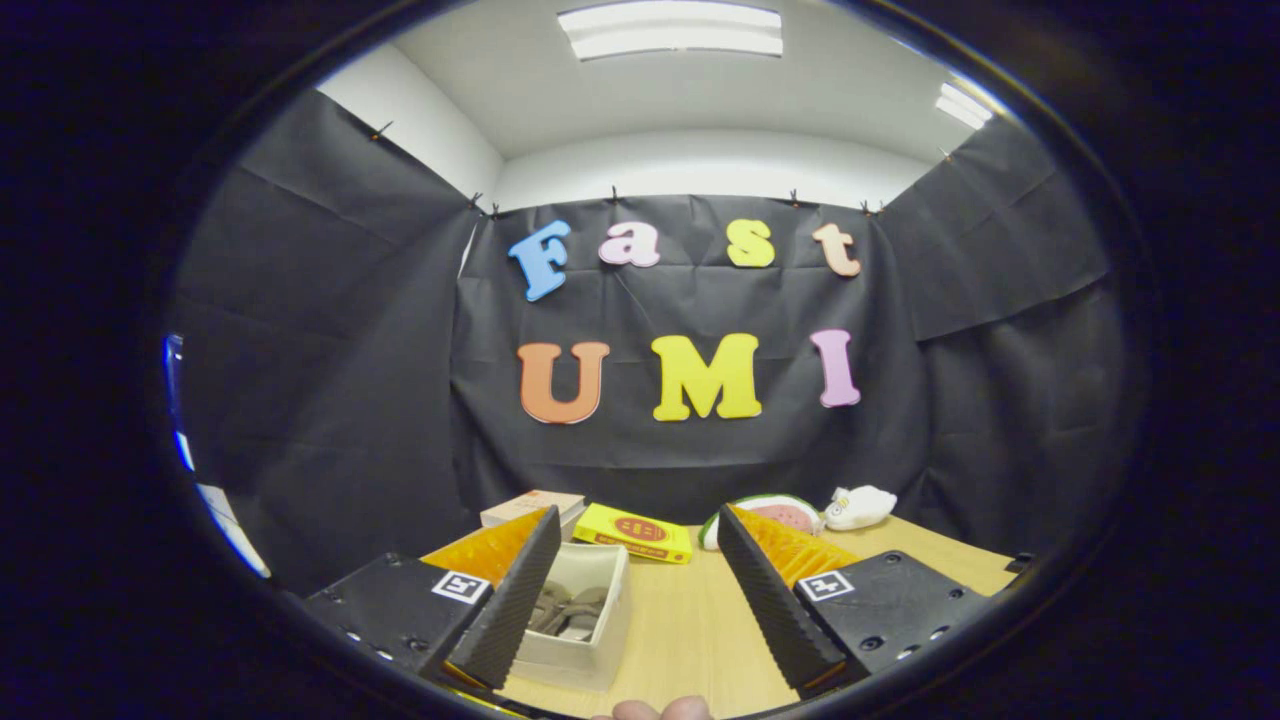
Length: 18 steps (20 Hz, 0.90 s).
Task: Open the storage box then place both shoes into the box .Put the left shoe in first, then the right shoe, with the right side of both shoes facing outward in a uniform manner.
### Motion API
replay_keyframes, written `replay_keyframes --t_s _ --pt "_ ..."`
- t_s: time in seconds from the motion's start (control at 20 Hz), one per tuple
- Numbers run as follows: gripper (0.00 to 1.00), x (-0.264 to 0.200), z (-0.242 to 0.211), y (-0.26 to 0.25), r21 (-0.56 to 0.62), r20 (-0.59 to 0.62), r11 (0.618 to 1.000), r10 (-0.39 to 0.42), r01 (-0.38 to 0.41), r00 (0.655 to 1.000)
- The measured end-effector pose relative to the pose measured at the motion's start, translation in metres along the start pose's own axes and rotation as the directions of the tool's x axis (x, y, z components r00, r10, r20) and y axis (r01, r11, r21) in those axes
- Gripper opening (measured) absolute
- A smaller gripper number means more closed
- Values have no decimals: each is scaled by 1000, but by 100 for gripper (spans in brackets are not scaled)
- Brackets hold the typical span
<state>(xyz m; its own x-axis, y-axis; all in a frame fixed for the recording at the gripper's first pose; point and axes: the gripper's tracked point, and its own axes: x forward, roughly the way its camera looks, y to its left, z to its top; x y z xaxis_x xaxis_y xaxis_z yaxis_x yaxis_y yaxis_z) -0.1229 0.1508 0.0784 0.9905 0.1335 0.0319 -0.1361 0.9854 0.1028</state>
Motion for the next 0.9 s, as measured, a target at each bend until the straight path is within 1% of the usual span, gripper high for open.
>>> replay_keyframes --t_s 0.2,0.3,0.35,0.5,0.6,0.75,0.85,0.9 --pt "95 -3 -10 10 -66 -13 998 0 -1 1000" --pt "95 2 -6 8 -85 -1 996 -12 12 1000" --pt "95 3 -8 4 -76 -6 997 -27 27 1000" --pt "95 12 -26 -7 -42 -55 999 -35 33 998" --pt "95 20 -32 -20 -33 -63 998 -61 59 996" --pt "95 29 -37 -27 -3 -59 997 -71 71 996" --pt "95 35 -41 -35 41 -78 995 -86 90 993" --pt "95 38 -41 -33 70 -85 994 -82 88 993"
